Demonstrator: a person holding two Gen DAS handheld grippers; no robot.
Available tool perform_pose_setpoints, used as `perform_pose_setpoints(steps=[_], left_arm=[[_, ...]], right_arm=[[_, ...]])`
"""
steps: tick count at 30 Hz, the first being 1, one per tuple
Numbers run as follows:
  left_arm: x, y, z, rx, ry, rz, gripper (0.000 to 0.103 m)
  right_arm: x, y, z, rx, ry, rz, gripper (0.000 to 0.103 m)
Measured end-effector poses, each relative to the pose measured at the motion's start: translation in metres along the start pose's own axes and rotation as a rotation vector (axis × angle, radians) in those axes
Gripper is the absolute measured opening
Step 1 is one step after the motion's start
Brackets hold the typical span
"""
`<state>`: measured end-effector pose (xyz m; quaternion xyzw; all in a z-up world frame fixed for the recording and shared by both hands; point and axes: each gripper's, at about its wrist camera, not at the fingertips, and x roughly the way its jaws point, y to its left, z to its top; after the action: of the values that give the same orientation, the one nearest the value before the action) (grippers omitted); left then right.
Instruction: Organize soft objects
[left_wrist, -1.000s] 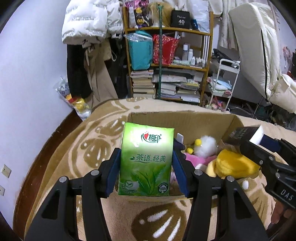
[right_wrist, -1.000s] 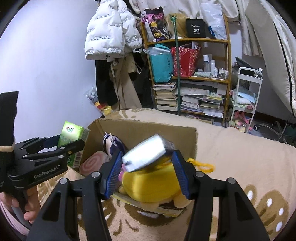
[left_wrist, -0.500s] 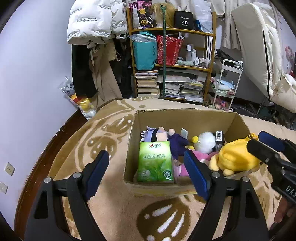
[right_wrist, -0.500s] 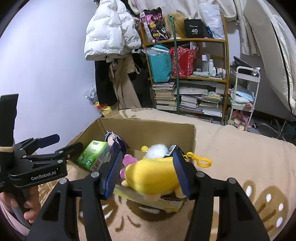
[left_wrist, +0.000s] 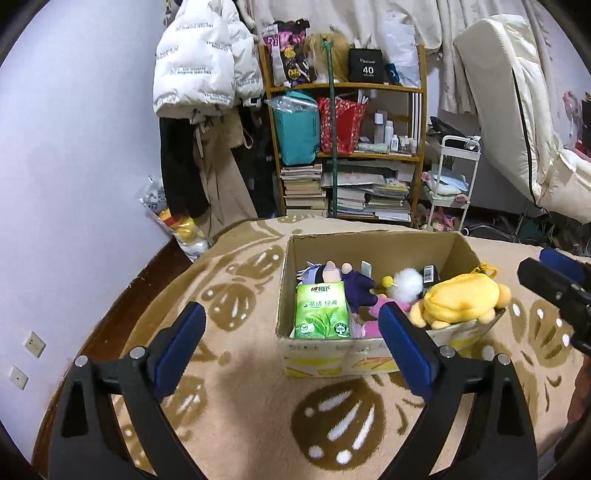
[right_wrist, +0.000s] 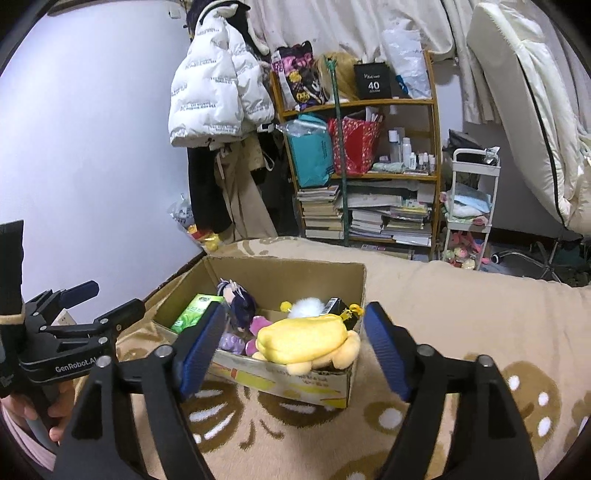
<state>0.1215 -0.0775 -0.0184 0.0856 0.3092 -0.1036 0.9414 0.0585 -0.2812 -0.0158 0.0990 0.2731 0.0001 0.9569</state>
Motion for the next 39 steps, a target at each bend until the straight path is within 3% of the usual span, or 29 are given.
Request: perform_pose_setpoints(steps=[10, 17, 26, 39], left_arm=[[-0.048, 0.001, -0.013, 0.004, -0.069, -0.021, 0.099], [-0.077, 0.011, -0.023, -0.020, -0.107, -0.073, 0.100], [-0.109, 0.014, -0.036, -0.025, -0.185, -0.013, 0.100], [-0.119, 0.001, -0.047, 0.038, -0.201, -0.029, 0.100]], right_arm=[[-0.049, 0.004, 0.001, -0.017, -0.095, -0.017, 0.103], [-0.079, 0.006, 0.001, -0.006, -0.122, -0.036, 0.103], [-0.103, 0.006, -0.016, -0.004, -0.121, -0.053, 0.103], [-0.116, 0.009, -0.032, -0.024, -0.184, -0.127, 0.103]])
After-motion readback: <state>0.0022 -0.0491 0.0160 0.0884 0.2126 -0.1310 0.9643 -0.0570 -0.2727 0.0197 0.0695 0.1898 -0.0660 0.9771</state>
